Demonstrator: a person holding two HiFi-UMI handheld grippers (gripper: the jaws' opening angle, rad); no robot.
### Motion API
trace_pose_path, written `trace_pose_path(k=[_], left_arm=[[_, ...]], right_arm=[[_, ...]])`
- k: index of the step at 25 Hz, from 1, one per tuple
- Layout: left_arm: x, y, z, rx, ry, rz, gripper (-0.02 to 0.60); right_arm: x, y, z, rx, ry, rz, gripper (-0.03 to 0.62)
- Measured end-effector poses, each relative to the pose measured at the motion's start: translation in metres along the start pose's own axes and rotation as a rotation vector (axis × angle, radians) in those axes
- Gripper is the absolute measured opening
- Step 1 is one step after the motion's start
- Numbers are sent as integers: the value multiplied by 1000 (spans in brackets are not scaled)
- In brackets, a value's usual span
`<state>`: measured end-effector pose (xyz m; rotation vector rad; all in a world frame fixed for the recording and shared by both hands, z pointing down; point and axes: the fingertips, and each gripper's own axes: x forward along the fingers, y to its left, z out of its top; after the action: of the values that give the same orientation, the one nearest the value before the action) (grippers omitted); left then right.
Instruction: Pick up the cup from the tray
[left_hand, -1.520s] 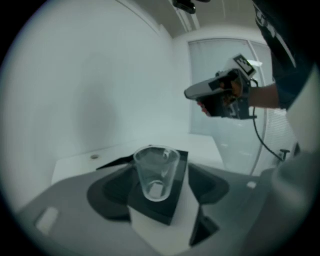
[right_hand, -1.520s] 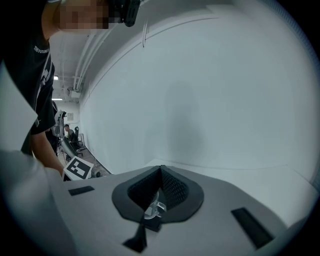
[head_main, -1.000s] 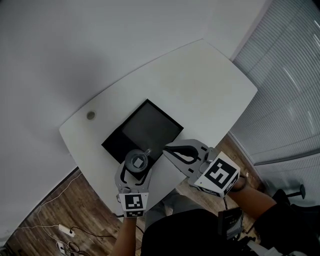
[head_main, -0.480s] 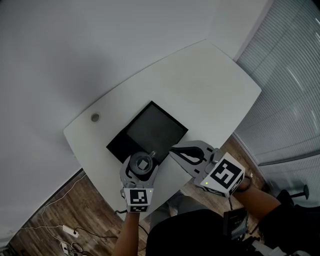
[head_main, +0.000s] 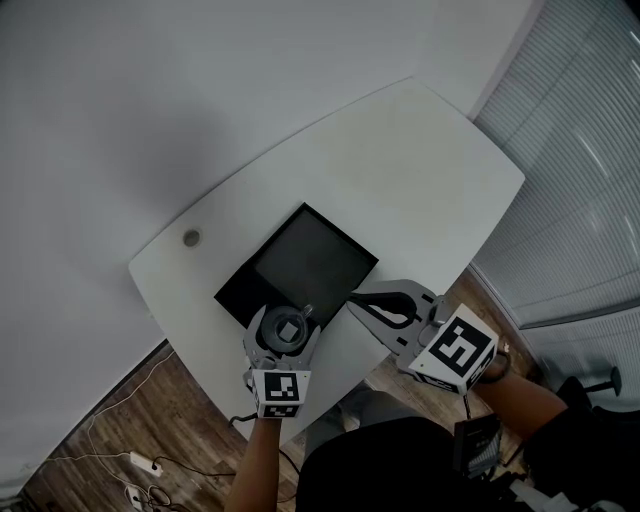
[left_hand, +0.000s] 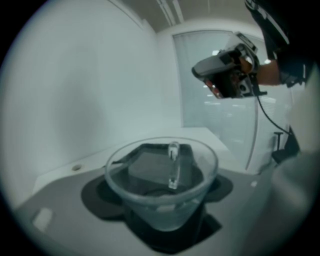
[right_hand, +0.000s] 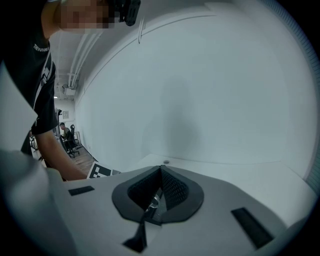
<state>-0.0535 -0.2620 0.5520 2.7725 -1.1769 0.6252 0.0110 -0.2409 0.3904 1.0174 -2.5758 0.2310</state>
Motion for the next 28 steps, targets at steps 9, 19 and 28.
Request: trace_pose_path(k=[9,19,28], left_arm=[[1,4,-2,26,21,31,397],[-15,5,18,-47,-65,28,393],[-41,14,49,-88,-106,53,393]], right_arm=[[-1,-1,-2,4,0,-5,5],[-1,-2,-1,4,0,-5,5],[1,0,12,-8,-36,7,5]])
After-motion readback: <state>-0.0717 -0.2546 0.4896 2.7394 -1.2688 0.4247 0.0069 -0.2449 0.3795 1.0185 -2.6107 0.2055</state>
